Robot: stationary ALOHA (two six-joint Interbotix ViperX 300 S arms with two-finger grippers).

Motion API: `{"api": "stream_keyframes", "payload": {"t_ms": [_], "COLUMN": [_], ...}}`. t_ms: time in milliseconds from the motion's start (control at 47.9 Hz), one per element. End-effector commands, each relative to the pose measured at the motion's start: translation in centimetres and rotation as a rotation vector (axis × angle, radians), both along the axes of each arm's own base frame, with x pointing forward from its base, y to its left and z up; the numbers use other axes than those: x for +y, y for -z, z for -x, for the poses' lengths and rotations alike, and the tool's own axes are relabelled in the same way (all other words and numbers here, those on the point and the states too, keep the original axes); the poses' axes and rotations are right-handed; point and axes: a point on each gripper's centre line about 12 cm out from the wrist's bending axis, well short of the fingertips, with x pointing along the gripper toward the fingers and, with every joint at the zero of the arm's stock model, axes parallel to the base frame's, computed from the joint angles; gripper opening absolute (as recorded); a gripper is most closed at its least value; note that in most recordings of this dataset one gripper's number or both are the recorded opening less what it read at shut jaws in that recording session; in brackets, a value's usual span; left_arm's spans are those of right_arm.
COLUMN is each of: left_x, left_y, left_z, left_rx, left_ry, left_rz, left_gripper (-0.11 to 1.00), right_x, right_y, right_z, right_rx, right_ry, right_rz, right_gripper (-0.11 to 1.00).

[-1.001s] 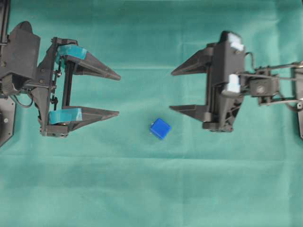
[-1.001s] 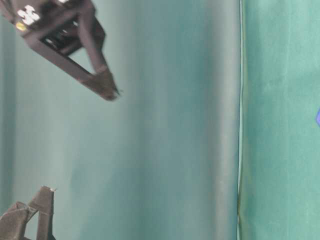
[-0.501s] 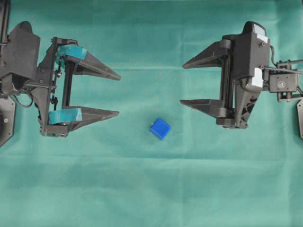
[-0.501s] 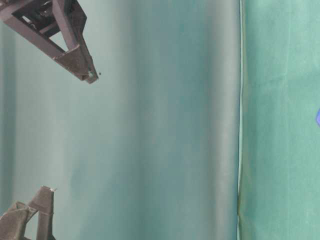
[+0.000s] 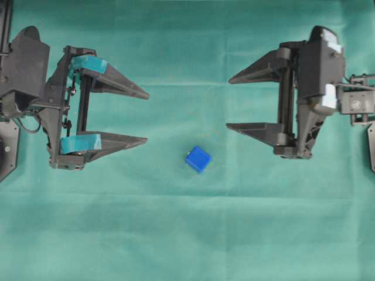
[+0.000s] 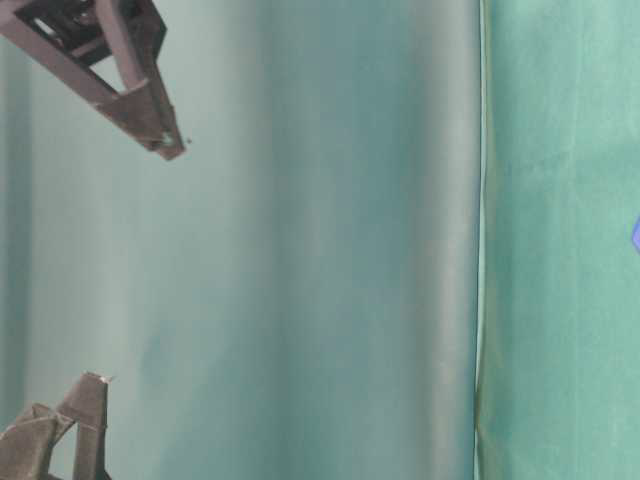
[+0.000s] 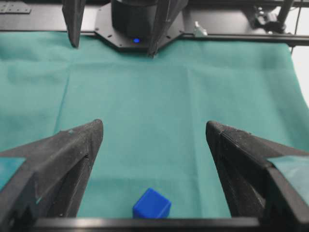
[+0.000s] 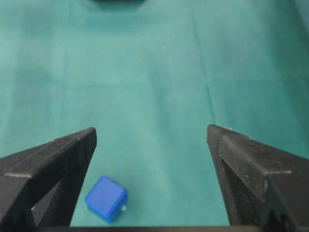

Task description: Handover the blue block to the right arm after grasping it with the left arm, then place it in the designated position.

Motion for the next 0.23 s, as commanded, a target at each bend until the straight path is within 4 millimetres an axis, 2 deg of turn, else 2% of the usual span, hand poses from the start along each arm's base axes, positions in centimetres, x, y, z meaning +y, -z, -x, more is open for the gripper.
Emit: {"api": "stream_keyframes", "payload": {"t_ms": [0,209], "left_x": [0.0,0.0], "left_y": [-1.0,-1.0], "left_z": [0.0,0.0], "left_rx": [-0.031,-0.031], "left_ry": [0.001,0.001], "left_rz": [0.002,0.002], "left_gripper": [1.00,1.00], "right_x": [0.1,0.3], "right_y": [-1.4,-1.7], "right_z": [0.5,1.5], "right_rx": [-0.063,-0.115], "right_ry": [-0.016,-0.044], "right_rz": [0.013,0.039], "right_gripper": [0.90,0.90]}}
